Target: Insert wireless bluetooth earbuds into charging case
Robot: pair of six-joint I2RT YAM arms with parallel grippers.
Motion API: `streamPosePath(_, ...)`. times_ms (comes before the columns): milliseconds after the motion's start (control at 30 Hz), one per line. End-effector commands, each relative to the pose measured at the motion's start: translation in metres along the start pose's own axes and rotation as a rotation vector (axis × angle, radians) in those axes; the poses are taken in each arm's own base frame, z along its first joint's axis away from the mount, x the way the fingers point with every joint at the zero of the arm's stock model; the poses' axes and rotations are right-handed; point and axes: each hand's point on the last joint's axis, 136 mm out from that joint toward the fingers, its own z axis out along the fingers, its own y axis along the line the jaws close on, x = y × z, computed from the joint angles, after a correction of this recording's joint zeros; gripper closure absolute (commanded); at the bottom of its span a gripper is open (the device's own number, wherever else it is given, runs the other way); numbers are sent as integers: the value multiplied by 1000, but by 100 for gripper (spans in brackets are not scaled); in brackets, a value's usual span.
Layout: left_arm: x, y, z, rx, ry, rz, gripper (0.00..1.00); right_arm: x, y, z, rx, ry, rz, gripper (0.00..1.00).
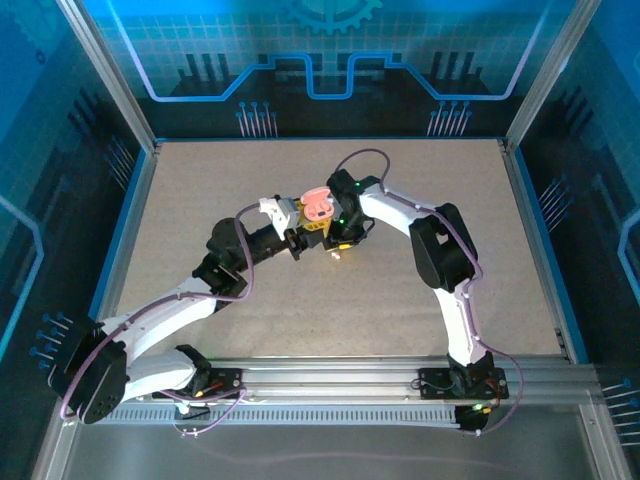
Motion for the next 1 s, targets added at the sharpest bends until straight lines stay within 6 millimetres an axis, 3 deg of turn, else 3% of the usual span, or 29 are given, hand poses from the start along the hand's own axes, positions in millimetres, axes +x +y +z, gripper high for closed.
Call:
streamPosePath(0, -9, -1, -4, -9, -26, 36, 68, 5, 5, 6, 8, 36, -33, 62)
streamPosePath(500, -9, -2, -3, -3, -26, 30, 68, 26, 36, 15, -79, 111, -176, 66)
streamPosePath(967, -11, -2, -3, -3, -28, 26, 68, 67, 48, -1, -167, 172, -213, 68)
